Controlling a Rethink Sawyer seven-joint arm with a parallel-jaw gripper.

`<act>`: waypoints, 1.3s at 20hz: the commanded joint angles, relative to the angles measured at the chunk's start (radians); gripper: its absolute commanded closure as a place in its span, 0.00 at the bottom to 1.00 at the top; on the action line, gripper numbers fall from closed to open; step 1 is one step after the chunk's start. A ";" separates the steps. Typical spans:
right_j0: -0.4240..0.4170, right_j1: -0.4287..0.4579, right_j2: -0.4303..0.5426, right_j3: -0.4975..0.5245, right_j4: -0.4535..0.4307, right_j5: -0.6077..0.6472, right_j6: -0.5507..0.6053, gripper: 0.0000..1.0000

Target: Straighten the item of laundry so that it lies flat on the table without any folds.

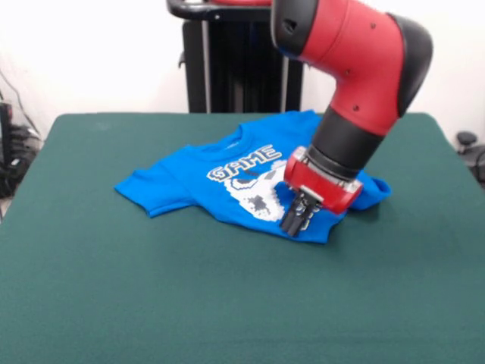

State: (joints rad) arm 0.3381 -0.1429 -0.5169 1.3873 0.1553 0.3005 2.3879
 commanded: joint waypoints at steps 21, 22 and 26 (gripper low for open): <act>-0.089 -0.206 0.260 0.176 0.077 0.064 0.097 1.00; -0.105 -0.219 0.285 0.190 0.079 0.067 0.088 1.00; -0.154 -0.243 0.354 0.235 0.086 0.072 0.082 1.00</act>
State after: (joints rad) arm 0.2250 -0.3915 -0.3892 1.4747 0.1986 0.3007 2.3879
